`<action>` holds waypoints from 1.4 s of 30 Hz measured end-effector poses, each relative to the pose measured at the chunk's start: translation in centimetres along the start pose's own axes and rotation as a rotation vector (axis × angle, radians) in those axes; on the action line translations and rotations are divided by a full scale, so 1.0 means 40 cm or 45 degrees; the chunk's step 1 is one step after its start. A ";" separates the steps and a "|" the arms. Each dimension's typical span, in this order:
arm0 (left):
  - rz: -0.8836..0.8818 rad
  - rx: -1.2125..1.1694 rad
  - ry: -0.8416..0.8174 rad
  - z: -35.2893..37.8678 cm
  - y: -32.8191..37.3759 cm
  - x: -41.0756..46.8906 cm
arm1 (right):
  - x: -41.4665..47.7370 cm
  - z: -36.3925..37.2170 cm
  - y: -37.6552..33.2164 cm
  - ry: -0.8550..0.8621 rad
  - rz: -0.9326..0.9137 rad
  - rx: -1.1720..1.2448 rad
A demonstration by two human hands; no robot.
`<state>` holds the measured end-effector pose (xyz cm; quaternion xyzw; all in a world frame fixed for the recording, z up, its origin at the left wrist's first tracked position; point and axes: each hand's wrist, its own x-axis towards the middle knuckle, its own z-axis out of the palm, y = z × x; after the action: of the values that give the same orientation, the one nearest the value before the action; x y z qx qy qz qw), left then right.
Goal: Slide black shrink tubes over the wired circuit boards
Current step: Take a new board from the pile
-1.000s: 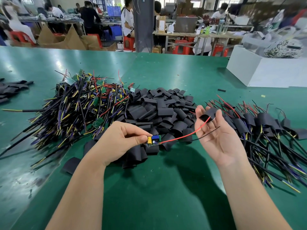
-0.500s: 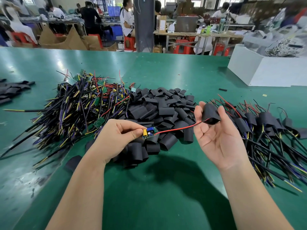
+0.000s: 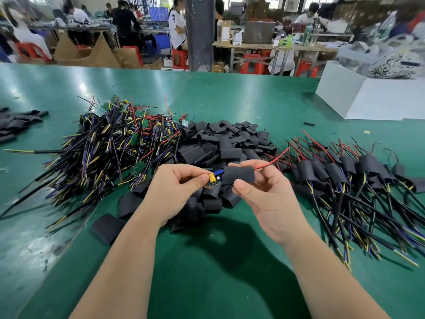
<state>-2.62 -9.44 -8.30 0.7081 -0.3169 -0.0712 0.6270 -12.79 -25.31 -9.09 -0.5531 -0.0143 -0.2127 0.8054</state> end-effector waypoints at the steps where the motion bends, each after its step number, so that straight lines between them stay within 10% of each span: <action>1: 0.008 0.003 -0.006 0.000 0.001 0.000 | 0.000 -0.002 -0.001 0.013 0.000 -0.029; 20: 0.111 0.292 0.011 0.006 -0.006 0.000 | -0.007 -0.009 -0.007 -0.008 0.055 -0.540; 36: -0.311 -0.252 0.140 0.039 -0.019 0.007 | -0.002 -0.024 -0.013 -0.086 0.091 -0.499; 42: -0.117 0.173 0.217 0.051 -0.024 0.012 | 0.000 -0.004 0.003 0.025 0.041 -0.421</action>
<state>-2.93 -11.41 -9.48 0.7662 -0.2337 -0.0178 0.5984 -12.78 -25.44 -9.26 -0.6761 0.0374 -0.2046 0.7068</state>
